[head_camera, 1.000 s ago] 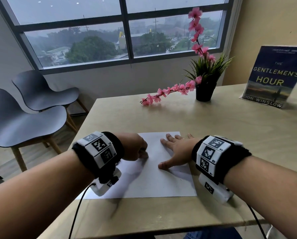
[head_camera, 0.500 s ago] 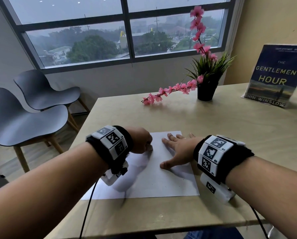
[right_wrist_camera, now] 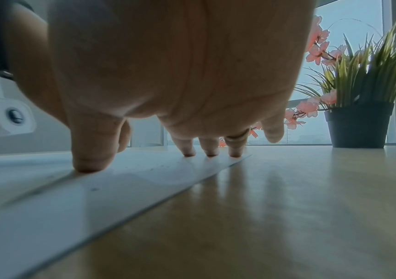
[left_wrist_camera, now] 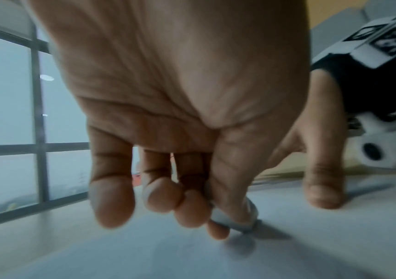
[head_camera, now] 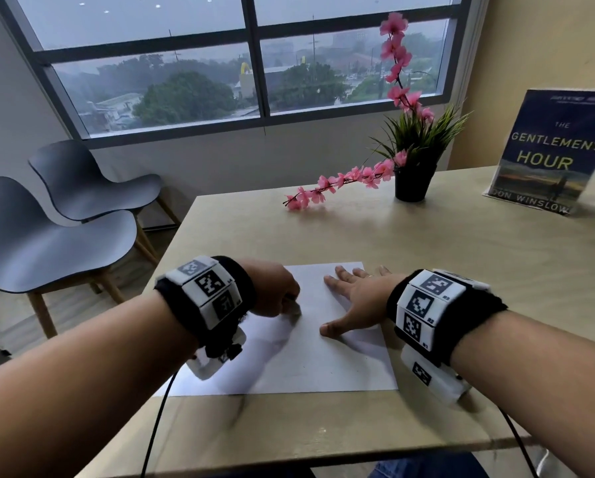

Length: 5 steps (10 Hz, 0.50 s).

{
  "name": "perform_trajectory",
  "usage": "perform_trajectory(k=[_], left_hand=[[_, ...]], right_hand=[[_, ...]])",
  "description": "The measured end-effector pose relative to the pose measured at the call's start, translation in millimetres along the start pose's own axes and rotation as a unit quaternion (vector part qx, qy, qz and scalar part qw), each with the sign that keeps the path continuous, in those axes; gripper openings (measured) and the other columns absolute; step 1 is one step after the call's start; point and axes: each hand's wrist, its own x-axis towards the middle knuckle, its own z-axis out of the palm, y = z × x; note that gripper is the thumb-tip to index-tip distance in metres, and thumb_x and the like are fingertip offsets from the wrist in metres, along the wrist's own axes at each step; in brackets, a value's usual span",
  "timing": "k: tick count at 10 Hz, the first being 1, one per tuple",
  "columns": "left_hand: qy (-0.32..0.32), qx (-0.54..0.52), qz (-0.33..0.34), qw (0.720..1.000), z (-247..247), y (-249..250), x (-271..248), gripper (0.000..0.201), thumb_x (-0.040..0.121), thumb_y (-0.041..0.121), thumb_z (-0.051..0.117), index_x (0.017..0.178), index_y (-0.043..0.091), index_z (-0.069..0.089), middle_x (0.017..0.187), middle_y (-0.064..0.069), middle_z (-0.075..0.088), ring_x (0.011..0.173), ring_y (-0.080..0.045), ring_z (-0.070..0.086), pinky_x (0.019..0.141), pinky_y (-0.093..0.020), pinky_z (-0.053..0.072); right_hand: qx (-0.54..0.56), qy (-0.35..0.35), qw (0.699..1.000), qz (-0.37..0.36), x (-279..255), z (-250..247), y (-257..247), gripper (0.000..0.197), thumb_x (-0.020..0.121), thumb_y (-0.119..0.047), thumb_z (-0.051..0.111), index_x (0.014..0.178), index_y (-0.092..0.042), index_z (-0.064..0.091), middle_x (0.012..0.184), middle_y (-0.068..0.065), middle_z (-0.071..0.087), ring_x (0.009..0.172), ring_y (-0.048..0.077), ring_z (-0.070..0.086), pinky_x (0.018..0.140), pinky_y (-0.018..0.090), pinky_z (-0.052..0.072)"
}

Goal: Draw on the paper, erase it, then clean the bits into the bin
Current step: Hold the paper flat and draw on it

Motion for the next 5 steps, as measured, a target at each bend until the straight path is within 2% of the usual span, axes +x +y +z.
perform_trajectory(k=[1,2,3,4,5], left_hand=[[0.012,-0.021,-0.025,0.999,3.3,-10.9,-0.6,0.031,0.099,0.038,0.041,0.107,0.015,0.061,0.104,-0.006,0.063,0.08,-0.023,0.049,0.074,-0.032,0.044],[0.002,-0.004,-0.003,1.0,9.2,-6.1,-5.1,0.024,0.098,0.032,0.042,0.102,0.016,0.06,0.1,-0.005,0.062,0.078,-0.023,0.048,0.069,-0.031,0.041],[-0.006,0.004,0.002,1.0,8.9,-5.7,-7.8,0.027,0.098,0.036,0.042,0.103,0.018,0.061,0.101,-0.004,0.063,0.079,-0.022,0.048,0.07,-0.03,0.04],[0.005,-0.009,-0.026,1.0,6.3,-11.6,-6.8,0.032,0.098,0.038,0.041,0.108,0.016,0.062,0.106,-0.006,0.063,0.08,-0.023,0.047,0.072,-0.029,0.04],[0.003,-0.004,-0.018,1.0,11.6,-6.7,-11.3,0.029,0.099,0.034,0.039,0.107,0.016,0.06,0.105,-0.005,0.062,0.081,-0.022,0.047,0.071,-0.029,0.039]], right_hand=[[0.004,-0.002,1.0,0.001,0.1,-0.1,0.2,0.107,0.076,-0.084,0.04,0.154,-0.032,-0.01,0.162,-0.005,-0.017,0.151,0.022,-0.006,0.119,0.055,-0.003],[0.004,-0.002,1.0,0.001,0.2,0.4,0.5,0.107,0.076,-0.084,0.041,0.154,-0.032,-0.011,0.162,-0.005,-0.017,0.151,0.021,-0.006,0.119,0.054,-0.003],[0.005,-0.003,1.0,0.001,0.3,0.1,0.4,0.107,0.076,-0.084,0.041,0.154,-0.032,-0.011,0.162,-0.006,-0.017,0.151,0.021,-0.006,0.119,0.054,-0.002],[0.003,-0.005,1.0,0.006,0.8,-0.1,-1.0,0.108,0.075,-0.085,0.04,0.154,-0.032,-0.012,0.162,-0.006,-0.018,0.151,0.022,-0.006,0.118,0.055,-0.002],[0.002,-0.004,1.0,0.006,0.7,-0.3,-1.1,0.108,0.076,-0.085,0.04,0.154,-0.032,-0.011,0.162,-0.006,-0.018,0.151,0.022,-0.006,0.119,0.055,-0.002]])
